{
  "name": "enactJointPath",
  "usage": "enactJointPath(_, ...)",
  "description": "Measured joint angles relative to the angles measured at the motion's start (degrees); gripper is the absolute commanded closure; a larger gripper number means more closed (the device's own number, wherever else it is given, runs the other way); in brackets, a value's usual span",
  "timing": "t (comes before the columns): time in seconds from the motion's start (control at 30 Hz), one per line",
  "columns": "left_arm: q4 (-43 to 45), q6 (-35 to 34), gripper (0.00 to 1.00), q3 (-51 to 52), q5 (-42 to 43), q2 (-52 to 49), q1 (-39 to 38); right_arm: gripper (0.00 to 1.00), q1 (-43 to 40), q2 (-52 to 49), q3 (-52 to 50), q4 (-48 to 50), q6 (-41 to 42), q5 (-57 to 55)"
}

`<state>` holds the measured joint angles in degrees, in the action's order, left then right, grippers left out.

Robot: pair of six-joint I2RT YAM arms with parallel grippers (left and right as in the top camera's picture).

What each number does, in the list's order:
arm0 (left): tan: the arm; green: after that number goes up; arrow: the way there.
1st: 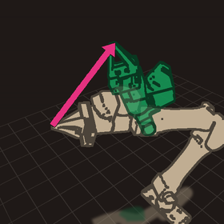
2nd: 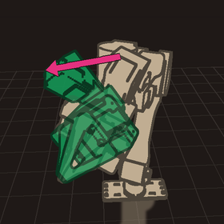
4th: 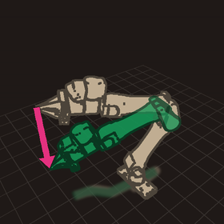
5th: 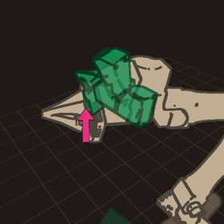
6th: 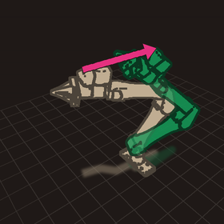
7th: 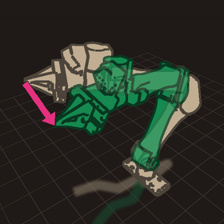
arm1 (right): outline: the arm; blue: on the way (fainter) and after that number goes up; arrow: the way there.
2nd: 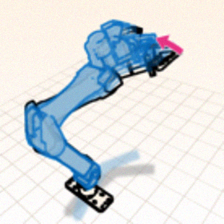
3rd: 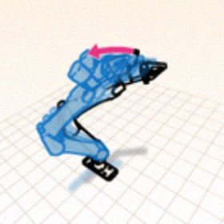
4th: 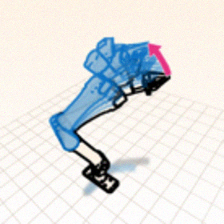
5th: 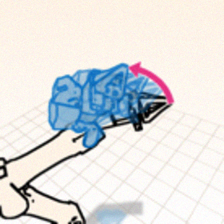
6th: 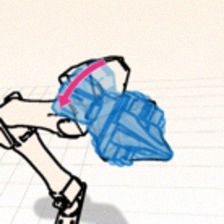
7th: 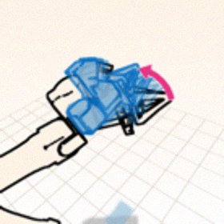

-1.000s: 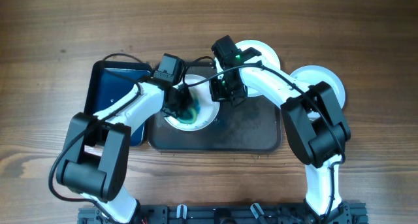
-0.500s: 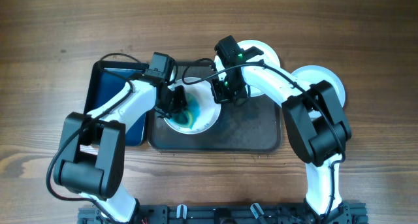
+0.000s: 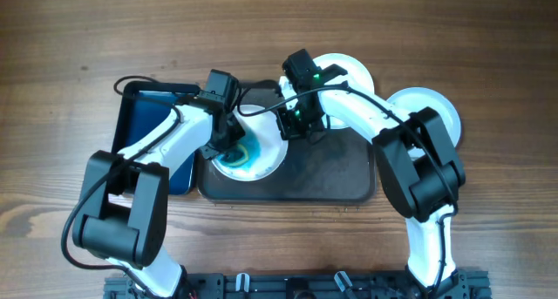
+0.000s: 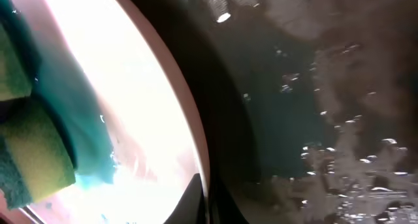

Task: Clean dirty plates on tray and stack at the side
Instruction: 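Scrub the second plate with the sponge held in the left gripper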

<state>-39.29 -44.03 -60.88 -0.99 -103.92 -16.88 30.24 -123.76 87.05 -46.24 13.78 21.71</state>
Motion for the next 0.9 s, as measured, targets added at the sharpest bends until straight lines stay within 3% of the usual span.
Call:
enactJointPath(0.1, -0.26, 5.38, 0.96, 0.02, 5.31, 0.00, 0.94, 0.96, 0.04, 0.00, 0.00, -0.35, -0.04, 0.09)
enactJointPath(0.27, 1.42, 21.90, 0.96, 1.46, 27.67, -0.83, 1.49, 0.96, -0.66, 0.00, 0.00, -0.87, -1.53, 0.35)
enactJointPath(0.4, 11.37, 25.70, 0.96, 2.23, 34.56, -1.62, 0.81, 0.96, -0.66, 0.00, 0.00, -0.87, -2.12, 0.37)
enactJointPath(0.47, 13.51, 24.39, 0.96, 2.21, 32.85, -1.62, 0.79, 0.96, -0.66, 0.00, 0.00, -0.90, -2.23, 0.37)
enactJointPath(0.67, 13.53, 17.49, 0.96, 2.08, 16.90, -1.49, 0.57, 0.96, -0.63, -0.07, 0.00, 0.02, -2.84, 0.72)
enactJointPath(0.9, -0.28, 6.12, 0.96, -0.26, -3.17, -0.09, -0.04, 0.96, 0.07, -0.39, 0.00, 0.94, -3.21, 2.10)
